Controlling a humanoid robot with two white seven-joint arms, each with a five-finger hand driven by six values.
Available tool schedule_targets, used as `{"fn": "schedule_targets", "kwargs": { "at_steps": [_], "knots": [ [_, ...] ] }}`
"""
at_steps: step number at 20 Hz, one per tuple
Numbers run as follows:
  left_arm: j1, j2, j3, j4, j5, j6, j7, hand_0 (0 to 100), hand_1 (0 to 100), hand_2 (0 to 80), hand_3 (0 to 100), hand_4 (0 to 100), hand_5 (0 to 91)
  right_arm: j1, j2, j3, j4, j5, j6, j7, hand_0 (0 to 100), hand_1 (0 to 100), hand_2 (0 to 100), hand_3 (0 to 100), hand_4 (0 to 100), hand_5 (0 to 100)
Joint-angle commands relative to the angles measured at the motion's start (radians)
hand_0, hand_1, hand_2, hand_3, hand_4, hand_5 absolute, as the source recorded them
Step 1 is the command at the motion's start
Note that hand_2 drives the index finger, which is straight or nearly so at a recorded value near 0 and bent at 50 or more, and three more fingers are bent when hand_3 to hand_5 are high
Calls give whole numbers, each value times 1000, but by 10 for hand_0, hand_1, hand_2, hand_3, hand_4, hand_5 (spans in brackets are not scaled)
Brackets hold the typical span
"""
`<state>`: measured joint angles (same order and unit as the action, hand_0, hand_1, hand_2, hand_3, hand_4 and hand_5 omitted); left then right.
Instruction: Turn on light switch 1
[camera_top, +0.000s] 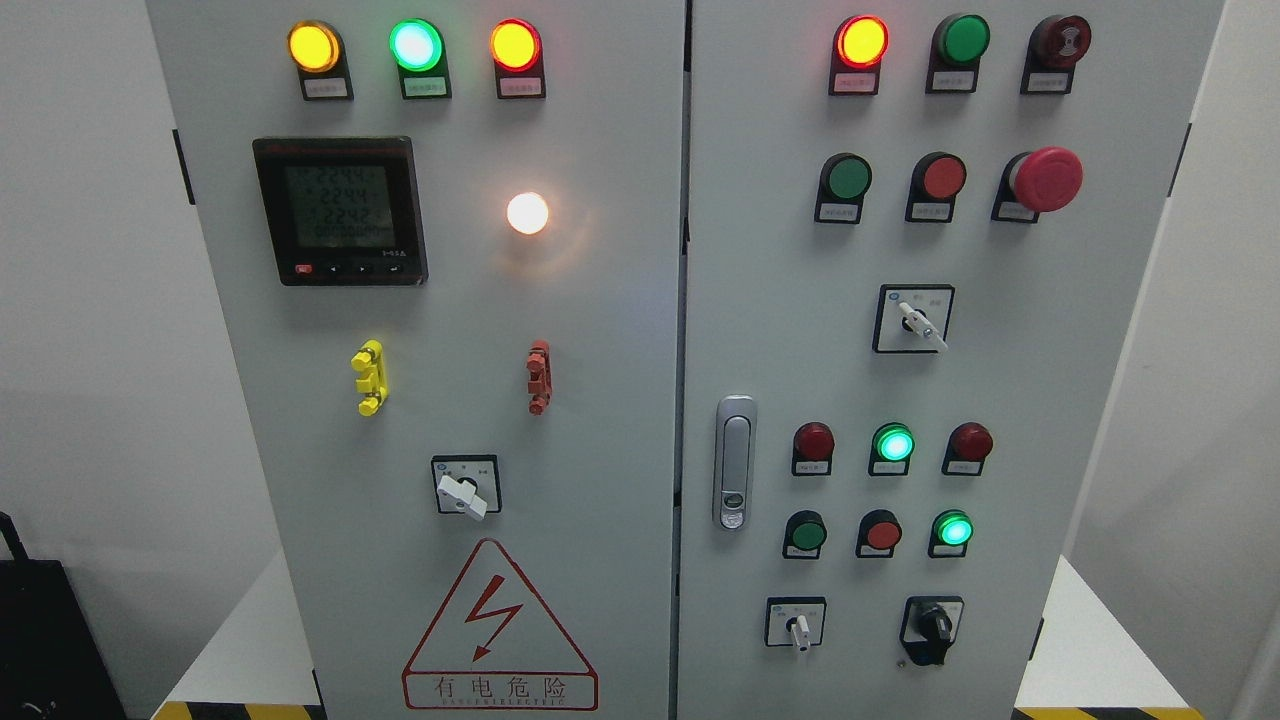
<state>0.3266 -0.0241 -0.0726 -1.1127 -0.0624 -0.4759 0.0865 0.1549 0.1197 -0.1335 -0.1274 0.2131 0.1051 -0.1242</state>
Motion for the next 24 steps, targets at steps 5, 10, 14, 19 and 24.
{"fn": "schedule_targets", "kwargs": {
  "at_steps": [5, 10, 14, 19, 24],
  "knots": [
    [-12, 9, 2, 809, -77, 193, -24, 62, 323, 161, 391, 486, 67, 0, 0, 0, 0, 0, -1, 5, 54, 0, 0, 0, 0, 0],
    [-69, -22, 1, 877, -73, 365, -85, 109, 248, 0, 152, 233, 0, 0, 0, 0, 0, 0, -1, 5, 54, 0, 0, 0, 0, 0],
    [-115, -37, 2, 877, -66, 505, -126, 138, 104, 0, 0, 47, 0, 0, 0, 0, 0, 0, -1, 3, 54, 0, 0, 0, 0, 0],
    [-130, -45, -3, 875, -68, 520, -142, 121, 0, 0, 0, 0, 0, 0, 0, 0, 0, 0, -1, 5, 54, 0, 0, 0, 0, 0],
    [-133, -45, -3, 875, -66, 514, -142, 144, 0, 0, 0, 0, 0, 0, 0, 0, 0, 0, -1, 5, 54, 0, 0, 0, 0, 0]
  ]
}}
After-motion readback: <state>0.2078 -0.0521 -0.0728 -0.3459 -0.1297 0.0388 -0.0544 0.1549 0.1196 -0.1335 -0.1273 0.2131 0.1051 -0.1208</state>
